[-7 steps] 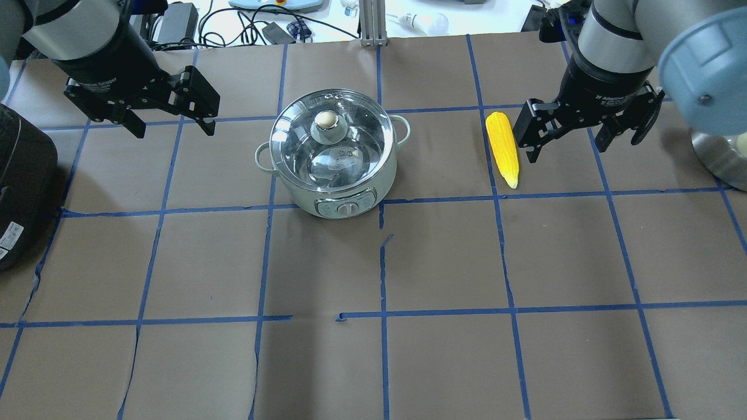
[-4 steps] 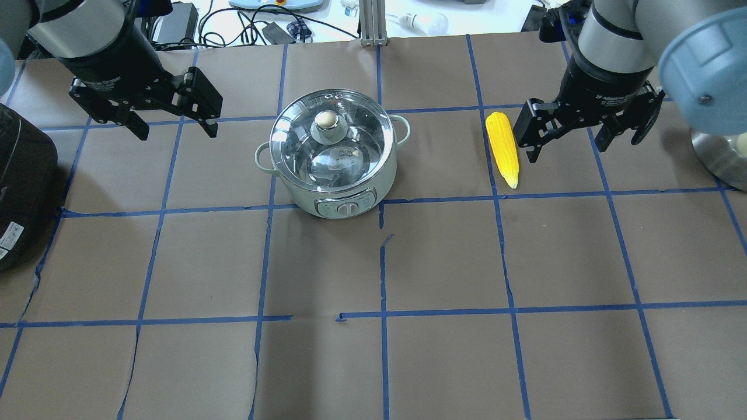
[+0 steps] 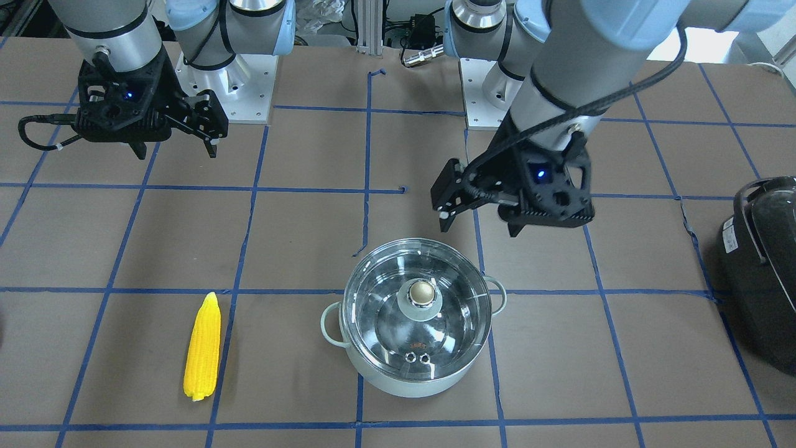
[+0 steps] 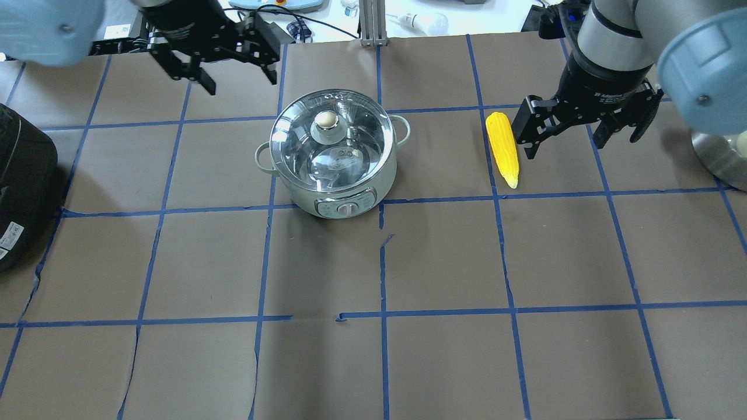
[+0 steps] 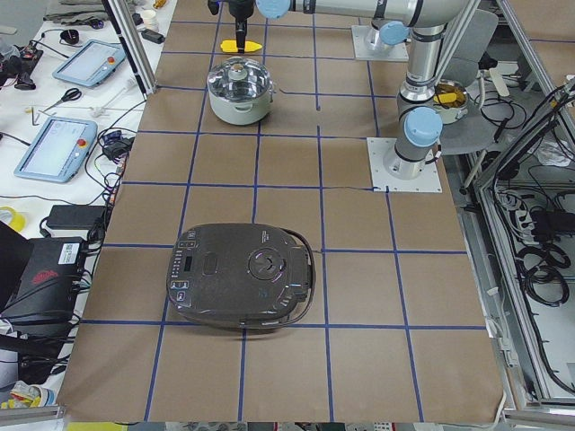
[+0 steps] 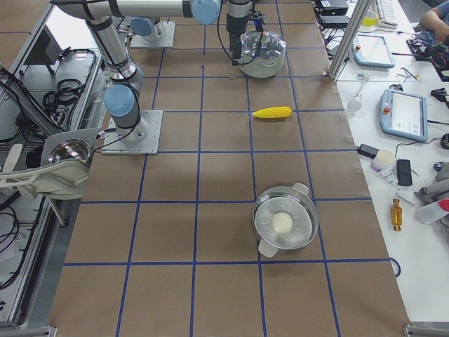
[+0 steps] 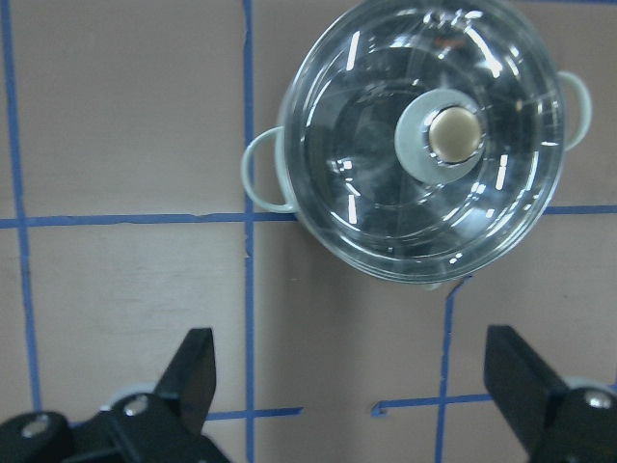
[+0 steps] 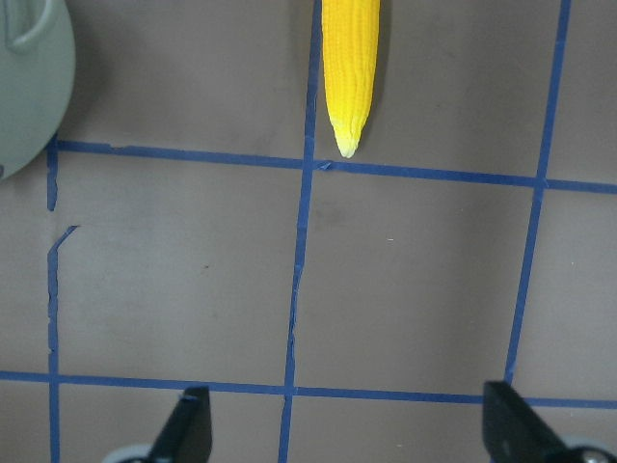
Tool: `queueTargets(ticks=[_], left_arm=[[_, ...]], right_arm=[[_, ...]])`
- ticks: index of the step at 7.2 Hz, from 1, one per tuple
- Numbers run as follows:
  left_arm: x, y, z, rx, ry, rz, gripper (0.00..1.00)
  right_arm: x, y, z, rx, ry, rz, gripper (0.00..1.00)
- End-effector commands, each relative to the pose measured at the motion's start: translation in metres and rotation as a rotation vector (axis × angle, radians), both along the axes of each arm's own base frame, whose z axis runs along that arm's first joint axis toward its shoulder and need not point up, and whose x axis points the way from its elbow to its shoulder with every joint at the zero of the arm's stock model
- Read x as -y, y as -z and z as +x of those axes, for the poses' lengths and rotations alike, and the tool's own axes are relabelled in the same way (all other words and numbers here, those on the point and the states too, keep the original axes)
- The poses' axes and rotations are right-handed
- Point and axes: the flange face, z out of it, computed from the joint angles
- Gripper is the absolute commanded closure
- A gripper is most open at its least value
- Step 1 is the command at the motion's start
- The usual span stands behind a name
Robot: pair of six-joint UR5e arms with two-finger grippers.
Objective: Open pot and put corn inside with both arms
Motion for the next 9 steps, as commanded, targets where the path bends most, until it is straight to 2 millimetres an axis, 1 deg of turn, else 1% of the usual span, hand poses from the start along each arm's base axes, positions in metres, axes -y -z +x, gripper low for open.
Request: queueTargets(ticks=[1, 2, 3, 4, 5, 6, 7, 8, 9], left_arm=[[0.036, 0.079, -0.044, 0.043, -0.01, 0.019, 0.01], [0.038, 0.103, -0.048, 0.073, -0.013, 0.043, 0.01], [0.042, 0.12, -0.051, 0.076, -0.032, 0.051, 0.01], [0.043, 0.121, -0.052, 0.068, -0.036, 0.025, 0.0], [0.042, 0.129, -0.052, 0.069, -0.035, 0.041, 0.02], [0.037, 0.136, -0.051, 0.077, -0.034, 0.065, 0.08], [0.031, 0.137, -0.051, 0.078, -0.034, 0.075, 0.08], [0.028, 0.133, -0.05, 0.078, -0.033, 0.068, 0.08], [0.027, 0.135, -0.053, 0.079, -0.026, 0.072, 0.2]], right_arm=[[0.033, 0.03, 0.0, 0.024, 0.001, -0.026, 0.0], [0.043, 0.044, 0.0, 0.024, 0.0, -0.013, 0.0], [0.055, 0.057, -0.001, 0.022, -0.026, -0.021, 0.0], [0.068, 0.074, -0.004, 0.023, -0.079, -0.009, 0.0], [0.081, 0.095, -0.01, 0.022, -0.083, -0.012, 0.0], [0.089, 0.124, -0.014, 0.018, -0.1, -0.037, 0.0], [0.089, 0.159, -0.021, 0.015, -0.118, -0.06, 0.0], [0.089, 0.187, -0.045, 0.011, -0.132, -0.081, 0.0], [0.093, 0.203, -0.062, 0.008, -0.143, -0.089, 0.0]])
